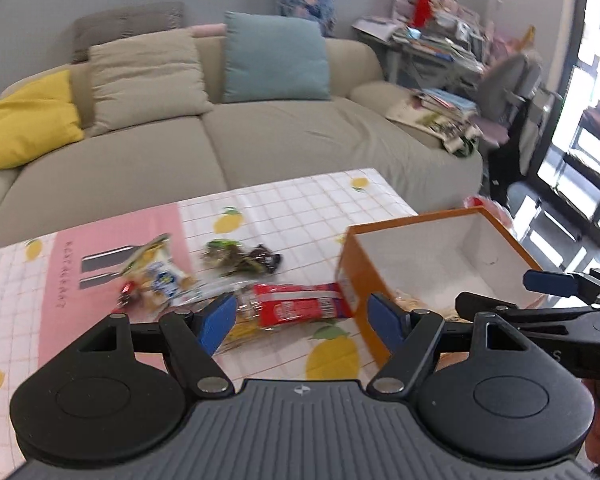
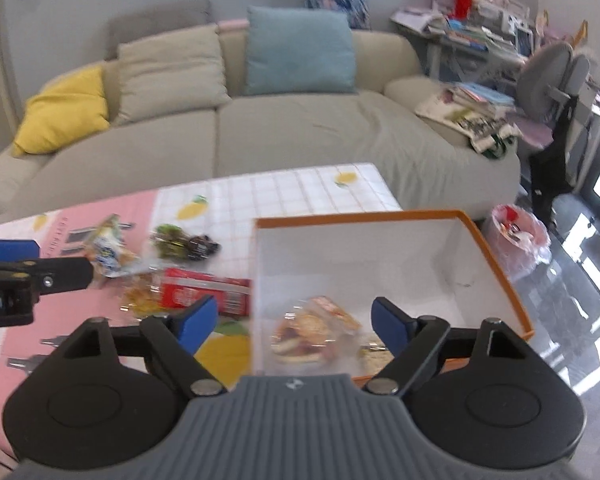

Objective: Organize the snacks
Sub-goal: 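Withdraw both tools from the box back toward the remaining snacks, then grasp the potato-chip bag with the left tool while the right grasps the red wafer pack, then lift the chip bag with the left tool while the right regrips the red wafer pack upright, then carry the chip bag and red wafer pack into the orange box and release both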

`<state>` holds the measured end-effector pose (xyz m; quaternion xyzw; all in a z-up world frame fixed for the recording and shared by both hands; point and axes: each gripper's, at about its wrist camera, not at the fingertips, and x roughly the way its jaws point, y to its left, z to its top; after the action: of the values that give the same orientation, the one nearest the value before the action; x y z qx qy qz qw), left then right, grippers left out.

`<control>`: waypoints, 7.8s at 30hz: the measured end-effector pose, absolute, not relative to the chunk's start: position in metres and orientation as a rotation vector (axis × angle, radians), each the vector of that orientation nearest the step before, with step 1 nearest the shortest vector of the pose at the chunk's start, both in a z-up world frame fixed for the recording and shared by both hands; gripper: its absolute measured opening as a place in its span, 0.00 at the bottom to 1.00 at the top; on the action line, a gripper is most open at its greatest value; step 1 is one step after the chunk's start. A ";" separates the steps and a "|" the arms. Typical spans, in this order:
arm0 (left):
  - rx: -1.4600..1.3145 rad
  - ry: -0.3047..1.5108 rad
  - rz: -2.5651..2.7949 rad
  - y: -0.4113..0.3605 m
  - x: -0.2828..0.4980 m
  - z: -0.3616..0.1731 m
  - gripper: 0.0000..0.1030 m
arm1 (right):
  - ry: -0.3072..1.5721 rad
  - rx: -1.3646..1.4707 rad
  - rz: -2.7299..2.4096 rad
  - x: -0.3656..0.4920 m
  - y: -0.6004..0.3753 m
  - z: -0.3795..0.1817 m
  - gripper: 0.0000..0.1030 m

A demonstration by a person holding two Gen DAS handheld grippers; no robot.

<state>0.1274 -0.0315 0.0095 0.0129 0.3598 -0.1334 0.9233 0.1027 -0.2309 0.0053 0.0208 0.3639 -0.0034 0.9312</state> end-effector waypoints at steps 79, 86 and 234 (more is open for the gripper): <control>-0.291 0.923 0.088 0.110 0.260 -0.119 0.46 | 0.871 -0.012 0.095 0.269 -0.088 -0.168 0.69; -0.317 0.968 0.049 0.108 0.212 -0.114 0.46 | 0.823 -0.119 0.125 0.254 -0.075 -0.163 0.30; 0.800 1.286 -0.775 -0.272 0.293 -0.127 0.62 | 1.273 0.045 0.327 0.284 -0.372 -0.135 0.30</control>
<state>0.2927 -0.2723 -0.1270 0.3535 0.5680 -0.3424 0.6597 0.2844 -0.3722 -0.1353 0.0210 0.5916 0.1520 0.7915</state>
